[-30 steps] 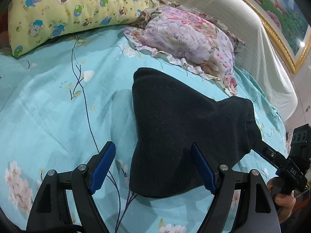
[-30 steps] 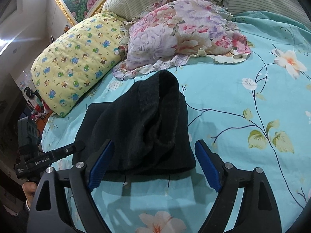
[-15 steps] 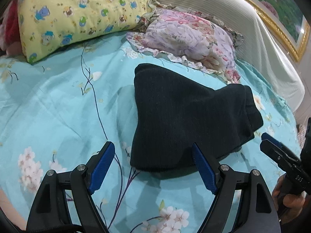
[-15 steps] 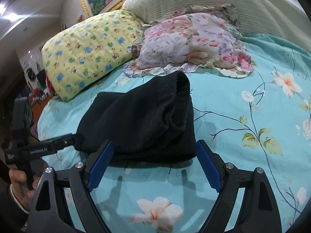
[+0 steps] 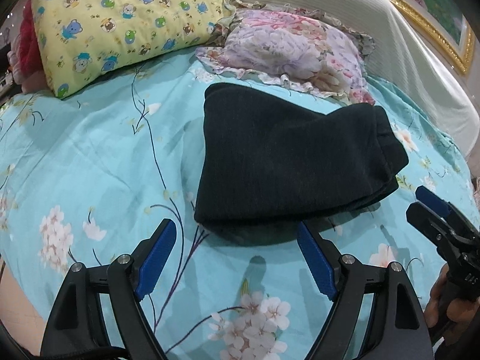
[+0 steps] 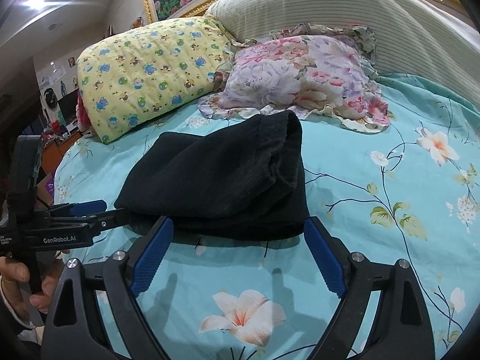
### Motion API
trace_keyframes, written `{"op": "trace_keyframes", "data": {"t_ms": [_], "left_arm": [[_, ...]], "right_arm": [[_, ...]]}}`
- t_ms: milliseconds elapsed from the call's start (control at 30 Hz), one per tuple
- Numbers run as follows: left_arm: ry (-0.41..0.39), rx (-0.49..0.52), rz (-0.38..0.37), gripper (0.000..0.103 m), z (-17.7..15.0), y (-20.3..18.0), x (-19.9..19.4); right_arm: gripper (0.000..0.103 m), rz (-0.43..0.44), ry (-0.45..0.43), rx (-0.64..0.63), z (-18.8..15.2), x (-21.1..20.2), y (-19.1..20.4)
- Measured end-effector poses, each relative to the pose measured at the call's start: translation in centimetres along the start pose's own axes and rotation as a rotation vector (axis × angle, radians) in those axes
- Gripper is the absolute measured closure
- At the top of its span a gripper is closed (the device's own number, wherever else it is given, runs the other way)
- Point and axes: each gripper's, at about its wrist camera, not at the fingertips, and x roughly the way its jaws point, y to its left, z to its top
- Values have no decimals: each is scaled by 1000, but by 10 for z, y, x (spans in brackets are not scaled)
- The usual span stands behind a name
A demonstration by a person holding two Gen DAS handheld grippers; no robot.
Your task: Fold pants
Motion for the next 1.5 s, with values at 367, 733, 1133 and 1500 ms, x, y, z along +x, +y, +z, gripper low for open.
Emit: {"op": "trace_keyframes", "data": {"t_ms": [367, 733, 1133, 1500], "left_arm": [[2, 26, 54, 19, -7, -8, 5], [13, 69, 93, 18, -12, -11, 16], [-2, 74, 79, 17, -13, -10, 25], [2, 85, 80, 17, -13, -11, 34]], "right_arm": [[10, -10, -12, -30, -6, 3, 6], [8, -4, 10, -52, -6, 12, 9], [5, 23, 4, -55, -11, 21, 15], [5, 19, 31, -37, -13, 32, 12]]}}
